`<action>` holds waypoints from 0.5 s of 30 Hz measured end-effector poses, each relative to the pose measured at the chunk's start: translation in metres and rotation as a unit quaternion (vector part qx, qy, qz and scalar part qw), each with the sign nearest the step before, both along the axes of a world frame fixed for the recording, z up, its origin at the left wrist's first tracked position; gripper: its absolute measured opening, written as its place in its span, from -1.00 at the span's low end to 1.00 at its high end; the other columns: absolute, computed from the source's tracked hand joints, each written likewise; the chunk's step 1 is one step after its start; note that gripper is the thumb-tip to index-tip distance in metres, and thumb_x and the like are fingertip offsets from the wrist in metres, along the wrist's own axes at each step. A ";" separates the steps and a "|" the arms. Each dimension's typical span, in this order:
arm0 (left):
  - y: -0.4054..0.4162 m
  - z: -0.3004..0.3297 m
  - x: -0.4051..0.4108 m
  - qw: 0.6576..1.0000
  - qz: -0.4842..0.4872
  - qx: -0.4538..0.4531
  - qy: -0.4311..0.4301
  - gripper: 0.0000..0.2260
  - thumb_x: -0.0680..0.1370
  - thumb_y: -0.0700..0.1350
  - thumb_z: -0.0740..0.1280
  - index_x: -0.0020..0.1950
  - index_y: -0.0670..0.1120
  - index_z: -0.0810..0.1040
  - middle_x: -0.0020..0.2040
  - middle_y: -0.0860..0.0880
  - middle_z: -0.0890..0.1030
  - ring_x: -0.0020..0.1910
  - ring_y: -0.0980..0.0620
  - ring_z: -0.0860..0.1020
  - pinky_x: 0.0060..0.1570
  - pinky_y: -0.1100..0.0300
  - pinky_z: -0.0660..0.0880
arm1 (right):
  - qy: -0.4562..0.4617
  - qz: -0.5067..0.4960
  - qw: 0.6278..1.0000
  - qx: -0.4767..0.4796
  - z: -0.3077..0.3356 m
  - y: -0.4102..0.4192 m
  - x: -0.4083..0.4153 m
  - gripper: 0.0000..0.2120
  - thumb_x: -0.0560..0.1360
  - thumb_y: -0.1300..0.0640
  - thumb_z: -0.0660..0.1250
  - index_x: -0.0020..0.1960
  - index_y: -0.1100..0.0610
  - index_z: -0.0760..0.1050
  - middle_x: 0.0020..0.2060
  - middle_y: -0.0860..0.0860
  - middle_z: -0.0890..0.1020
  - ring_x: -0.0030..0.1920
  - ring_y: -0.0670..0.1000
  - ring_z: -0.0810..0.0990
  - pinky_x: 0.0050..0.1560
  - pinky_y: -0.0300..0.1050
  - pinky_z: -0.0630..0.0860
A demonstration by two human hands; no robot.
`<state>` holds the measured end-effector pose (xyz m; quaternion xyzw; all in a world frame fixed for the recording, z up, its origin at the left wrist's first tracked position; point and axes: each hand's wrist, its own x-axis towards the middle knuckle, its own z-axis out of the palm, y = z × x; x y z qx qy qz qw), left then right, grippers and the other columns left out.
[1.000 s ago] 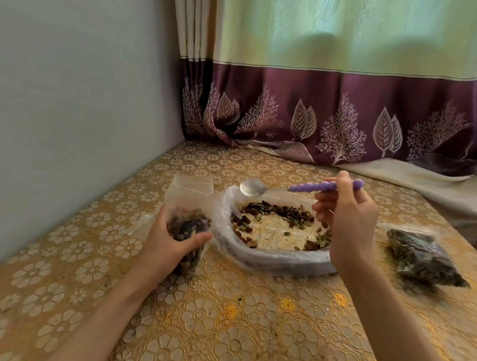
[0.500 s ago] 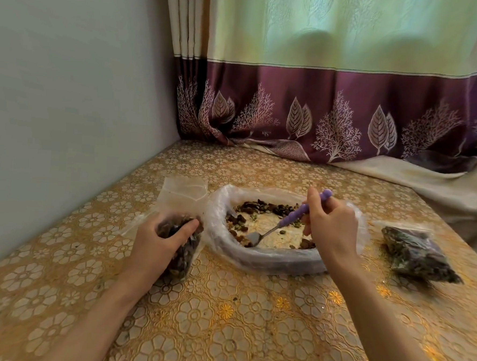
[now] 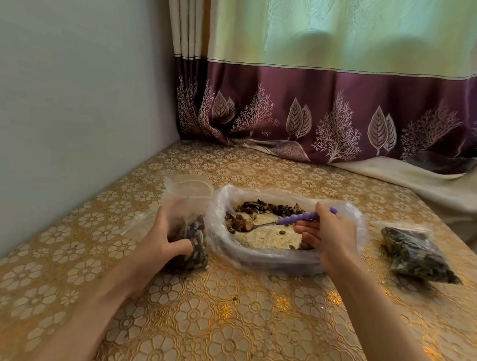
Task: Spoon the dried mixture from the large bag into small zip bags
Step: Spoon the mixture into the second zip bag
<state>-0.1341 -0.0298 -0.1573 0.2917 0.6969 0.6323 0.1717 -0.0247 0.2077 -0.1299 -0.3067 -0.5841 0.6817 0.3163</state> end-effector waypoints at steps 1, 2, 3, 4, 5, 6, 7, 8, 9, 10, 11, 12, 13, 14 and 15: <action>-0.001 -0.001 -0.001 1.000 -0.010 -0.004 0.004 -0.14 0.16 -0.07 0.45 0.37 0.24 0.15 0.12 0.02 0.57 0.08 0.03 0.57 0.01 0.04 0.55 | 0.007 -0.004 1.000 -0.005 0.001 0.001 0.001 -0.58 0.62 0.10 0.15 -0.34 0.24 0.53 -0.42 0.14 0.66 -0.45 -0.01 0.58 -0.50 -0.31 0.47; -0.001 -0.001 -0.003 1.000 -0.018 -0.013 0.013 -0.16 0.19 -0.13 0.45 0.36 0.26 0.14 0.09 0.09 0.59 0.07 0.10 0.58 -0.03 0.12 0.55 | 0.016 -0.009 1.000 -0.007 0.002 0.002 0.001 -0.58 0.62 0.10 0.15 -0.35 0.24 0.53 -0.43 0.13 0.66 -0.47 -0.02 0.56 -0.52 -0.33 0.46; -0.002 -0.002 -0.004 0.999 -0.024 -0.026 0.022 -0.19 0.25 -0.16 0.46 0.34 0.30 0.14 0.06 0.16 0.58 0.05 0.15 0.57 -0.06 0.17 0.55 | 0.028 -0.014 0.999 -0.008 0.003 0.002 0.003 -0.58 0.62 0.10 0.16 -0.35 0.23 0.52 -0.45 0.12 0.65 -0.49 -0.04 0.55 -0.54 -0.34 0.45; -0.002 -0.002 -0.005 0.999 -0.026 -0.038 0.028 -0.21 0.30 -0.16 0.48 0.32 0.35 0.14 0.06 0.21 0.56 0.05 0.19 0.56 -0.05 0.20 0.54 | 0.044 -0.018 0.999 -0.009 0.005 0.001 0.004 -0.59 0.62 0.10 0.16 -0.34 0.23 0.51 -0.48 0.10 0.64 -0.51 -0.06 0.54 -0.54 -0.34 0.45; -0.003 -0.002 -0.006 0.998 -0.023 -0.047 0.035 -0.23 0.33 -0.12 0.51 0.32 0.37 0.15 0.08 0.24 0.52 0.06 0.23 0.55 -0.03 0.22 0.53 | 0.063 -0.020 0.998 -0.011 0.007 0.001 0.006 -0.61 0.62 0.10 0.16 -0.32 0.24 0.50 -0.50 0.08 0.63 -0.52 -0.07 0.54 -0.54 -0.35 0.45; -0.004 -0.001 -0.006 0.997 -0.016 -0.055 0.048 -0.24 0.32 -0.06 0.51 0.34 0.35 0.17 0.09 0.27 0.49 0.06 0.27 0.54 -0.02 0.26 0.52 | 0.080 -0.021 0.996 -0.013 0.010 -0.001 0.007 -0.63 0.62 0.10 0.16 -0.28 0.24 0.50 -0.50 0.07 0.63 -0.52 -0.07 0.54 -0.53 -0.35 0.46; -0.004 -0.001 -0.006 0.996 -0.007 -0.062 0.065 -0.24 0.28 -0.01 0.49 0.37 0.32 0.20 0.10 0.29 0.49 0.06 0.31 0.53 -0.03 0.30 0.51 | 0.097 -0.023 0.995 -0.014 0.013 -0.002 0.009 -0.65 0.61 0.10 0.17 -0.26 0.24 0.50 -0.50 0.06 0.62 -0.52 -0.08 0.55 -0.52 -0.34 0.48; -0.004 0.000 -0.006 0.995 -0.001 -0.063 0.076 -0.23 0.24 0.01 0.49 0.38 0.28 0.23 0.09 0.28 0.51 0.05 0.32 0.54 0.00 0.30 0.51 | 0.115 -0.024 0.993 -0.014 0.016 -0.004 0.010 -0.67 0.61 0.10 0.18 -0.25 0.24 0.50 -0.50 0.06 0.61 -0.51 -0.08 0.56 -0.50 -0.34 0.49; -0.003 0.000 -0.005 0.995 0.003 -0.061 0.076 -0.23 0.21 0.02 0.50 0.37 0.24 0.28 0.08 0.26 0.55 0.04 0.30 0.56 0.04 0.24 0.52 | 0.132 -0.023 0.991 -0.012 0.019 -0.006 0.011 -0.67 0.61 0.09 0.18 -0.24 0.24 0.50 -0.49 0.06 0.61 -0.50 -0.07 0.57 -0.48 -0.33 0.51; -0.002 0.001 -0.004 0.995 0.006 -0.061 0.073 -0.24 0.18 0.04 0.52 0.34 0.23 0.33 0.05 0.25 0.58 0.03 0.27 0.57 0.05 0.19 0.52 | 0.147 -0.022 0.989 -0.011 0.023 -0.009 0.012 -0.67 0.61 0.09 0.18 -0.24 0.24 0.51 -0.49 0.06 0.62 -0.49 -0.07 0.59 -0.46 -0.33 0.52; 0.000 0.000 -0.003 0.995 0.010 -0.064 0.076 -0.29 0.15 0.06 0.53 0.27 0.26 0.38 0.01 0.29 0.59 0.01 0.28 0.58 0.02 0.21 0.52 | 0.159 -0.019 0.987 -0.013 0.027 -0.011 0.013 -0.67 0.61 0.09 0.18 -0.23 0.25 0.51 -0.48 0.06 0.63 -0.47 -0.06 0.60 -0.45 -0.32 0.54; 0.001 0.000 -0.001 0.994 0.013 -0.071 0.082 -0.35 0.12 0.09 0.53 0.18 0.29 0.42 -0.03 0.33 0.59 -0.02 0.33 0.57 -0.03 0.30 0.49 | 0.169 -0.015 0.985 -0.018 0.031 -0.014 0.014 -0.67 0.61 0.09 0.19 -0.22 0.26 0.52 -0.46 0.07 0.64 -0.46 -0.05 0.62 -0.42 -0.31 0.55; 0.003 0.000 0.001 0.993 0.015 -0.079 0.086 -0.41 0.11 0.11 0.52 0.10 0.32 0.44 -0.07 0.36 0.59 -0.04 0.38 0.56 -0.10 0.39 0.46 | 0.177 -0.009 0.984 -0.022 0.035 -0.017 0.015 -0.68 0.60 0.09 0.19 -0.21 0.27 0.53 -0.43 0.09 0.65 -0.44 -0.04 0.63 -0.40 -0.30 0.57; 0.004 0.001 0.003 0.992 0.015 -0.086 0.089 -0.45 0.11 0.11 0.51 0.06 0.32 0.45 -0.08 0.36 0.59 -0.06 0.40 0.55 -0.17 0.46 0.44 | 0.184 -0.002 0.983 -0.023 0.039 -0.020 0.017 -0.68 0.60 0.08 0.20 -0.20 0.27 0.53 -0.40 0.11 0.65 -0.42 -0.03 0.64 -0.39 -0.29 0.57; 0.005 0.001 0.004 0.991 0.014 -0.091 0.093 -0.48 0.13 0.11 0.50 0.05 0.30 0.46 -0.07 0.32 0.61 -0.07 0.41 0.55 -0.21 0.51 0.43 | 0.191 0.005 0.981 -0.019 0.042 -0.023 0.018 -0.68 0.60 0.08 0.20 -0.20 0.27 0.54 -0.39 0.11 0.66 -0.41 -0.02 0.64 -0.38 -0.29 0.58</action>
